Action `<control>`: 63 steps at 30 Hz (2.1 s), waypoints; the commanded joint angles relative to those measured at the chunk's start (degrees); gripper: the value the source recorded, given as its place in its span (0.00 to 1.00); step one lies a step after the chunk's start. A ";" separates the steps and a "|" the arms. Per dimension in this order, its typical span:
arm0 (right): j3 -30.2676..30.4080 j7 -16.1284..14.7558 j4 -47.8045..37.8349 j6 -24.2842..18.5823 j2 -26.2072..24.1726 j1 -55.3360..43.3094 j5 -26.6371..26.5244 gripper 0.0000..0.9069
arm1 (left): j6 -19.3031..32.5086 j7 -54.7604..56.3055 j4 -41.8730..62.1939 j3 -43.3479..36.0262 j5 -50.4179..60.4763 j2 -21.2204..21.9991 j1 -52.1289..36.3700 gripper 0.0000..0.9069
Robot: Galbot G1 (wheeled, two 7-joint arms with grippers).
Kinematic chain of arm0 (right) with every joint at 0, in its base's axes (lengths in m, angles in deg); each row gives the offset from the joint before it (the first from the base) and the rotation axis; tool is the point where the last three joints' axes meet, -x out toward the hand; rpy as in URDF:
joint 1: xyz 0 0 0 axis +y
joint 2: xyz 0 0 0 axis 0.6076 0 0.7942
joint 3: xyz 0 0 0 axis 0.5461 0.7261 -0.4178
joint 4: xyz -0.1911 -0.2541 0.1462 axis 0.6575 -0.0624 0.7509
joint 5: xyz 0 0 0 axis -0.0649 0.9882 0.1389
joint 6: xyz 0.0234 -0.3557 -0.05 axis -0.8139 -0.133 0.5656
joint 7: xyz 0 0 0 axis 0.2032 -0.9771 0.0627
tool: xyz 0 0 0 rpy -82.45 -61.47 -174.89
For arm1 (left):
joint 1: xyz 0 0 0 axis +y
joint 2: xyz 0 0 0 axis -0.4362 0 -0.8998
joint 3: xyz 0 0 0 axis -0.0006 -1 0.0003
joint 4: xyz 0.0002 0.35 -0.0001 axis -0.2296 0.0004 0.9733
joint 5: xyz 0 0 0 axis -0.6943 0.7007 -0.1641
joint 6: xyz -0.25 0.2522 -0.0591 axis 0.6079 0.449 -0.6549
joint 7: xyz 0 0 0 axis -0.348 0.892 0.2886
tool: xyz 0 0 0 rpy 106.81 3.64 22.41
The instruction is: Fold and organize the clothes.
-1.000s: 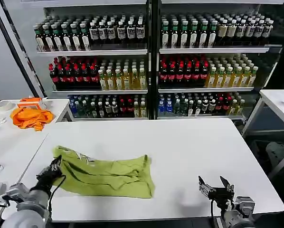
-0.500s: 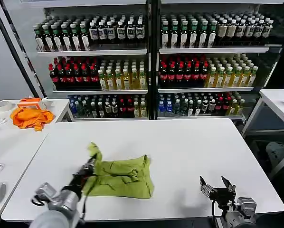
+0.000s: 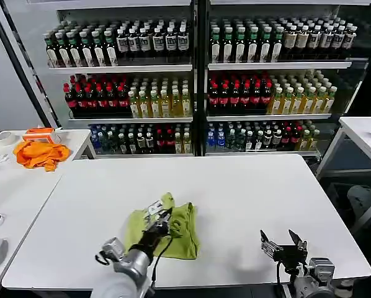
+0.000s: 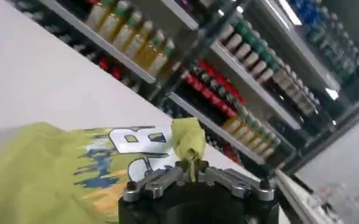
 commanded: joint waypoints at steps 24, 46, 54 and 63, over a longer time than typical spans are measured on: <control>1.59 0.21 -2.73 0.15 -0.10 -3.48 -0.23 1.00 | -0.83 -0.56 4.09 17.51 8.81 -8.19 8.23 1.00; 0.16 0.97 -1.79 0.13 -0.18 -2.17 -0.33 1.00 | -3.20 -4.34 9.53 10.01 -0.10 -2.68 3.19 0.07; 0.04 1.02 -1.28 0.27 0.00 -1.80 -0.27 1.00 | -2.66 -6.38 9.95 11.98 -10.31 -1.95 3.23 0.02; 0.05 1.11 -0.94 0.30 0.18 -1.31 -0.23 1.00 | -2.10 -6.90 10.29 15.31 -17.40 -1.18 3.24 0.02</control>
